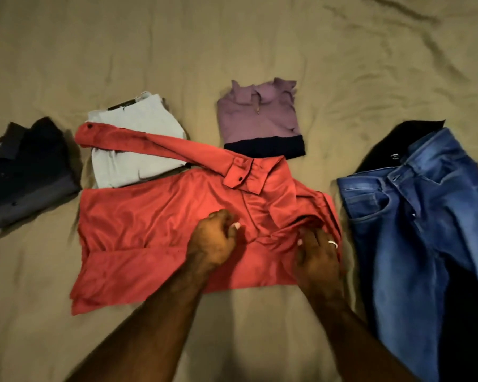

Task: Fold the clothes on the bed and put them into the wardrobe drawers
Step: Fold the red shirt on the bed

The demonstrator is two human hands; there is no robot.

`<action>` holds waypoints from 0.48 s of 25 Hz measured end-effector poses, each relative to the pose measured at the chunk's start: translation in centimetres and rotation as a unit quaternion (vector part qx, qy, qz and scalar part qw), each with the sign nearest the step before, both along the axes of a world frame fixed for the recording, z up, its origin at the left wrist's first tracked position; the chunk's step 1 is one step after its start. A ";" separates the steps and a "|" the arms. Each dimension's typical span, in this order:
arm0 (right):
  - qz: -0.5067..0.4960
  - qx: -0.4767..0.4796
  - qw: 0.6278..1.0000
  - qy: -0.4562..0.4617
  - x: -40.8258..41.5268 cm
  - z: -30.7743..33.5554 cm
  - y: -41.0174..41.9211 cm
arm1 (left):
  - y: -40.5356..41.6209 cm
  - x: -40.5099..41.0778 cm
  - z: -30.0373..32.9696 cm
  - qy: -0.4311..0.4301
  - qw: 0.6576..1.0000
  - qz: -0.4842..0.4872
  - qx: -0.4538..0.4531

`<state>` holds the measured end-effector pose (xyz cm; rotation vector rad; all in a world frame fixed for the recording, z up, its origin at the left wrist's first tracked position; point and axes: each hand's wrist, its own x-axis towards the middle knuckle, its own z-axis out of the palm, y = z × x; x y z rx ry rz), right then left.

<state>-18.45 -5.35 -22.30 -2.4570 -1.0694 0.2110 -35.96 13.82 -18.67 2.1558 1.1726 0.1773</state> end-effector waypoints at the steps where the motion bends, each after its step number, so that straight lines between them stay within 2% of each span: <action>1: 0.020 0.010 1.000 0.021 0.0 0.5 0.2 | 0.4 1.6 -0.4 0.012 1.000 0.004 0.001; 3: 0.062 0.016 0.995 0.083 1.8 1.0 0.0 | 1.2 7.2 -0.4 0.030 0.996 0.077 -0.037; 4: 0.082 0.013 0.991 0.101 1.8 0.9 0.2 | 1.9 8.9 -0.2 0.012 0.977 0.175 -0.123; 5: 0.086 0.013 0.989 0.121 2.3 0.7 0.6 | 2.8 11.2 0.3 -0.025 0.926 0.282 -0.249; 6: 0.083 0.017 0.987 0.134 2.5 0.5 0.8 | 3.4 12.8 0.5 -0.060 0.853 0.365 -0.368; 7: 0.071 0.019 0.987 0.140 2.8 0.2 1.1 | 4.0 14.0 0.6 -0.087 0.793 0.409 -0.443; 8: 0.063 0.022 0.986 0.153 2.9 0.0 1.3 | 4.4 14.8 0.4 -0.108 0.764 0.433 -0.466; 11: 0.062 0.006 0.980 0.190 3.3 -1.0 1.8 | 5.7 16.3 0.4 -0.150 0.769 0.456 -0.422; 12: 0.053 0.008 0.977 0.207 3.5 -1.4 1.8 | 6.2 16.5 0.8 -0.186 0.760 0.458 -0.422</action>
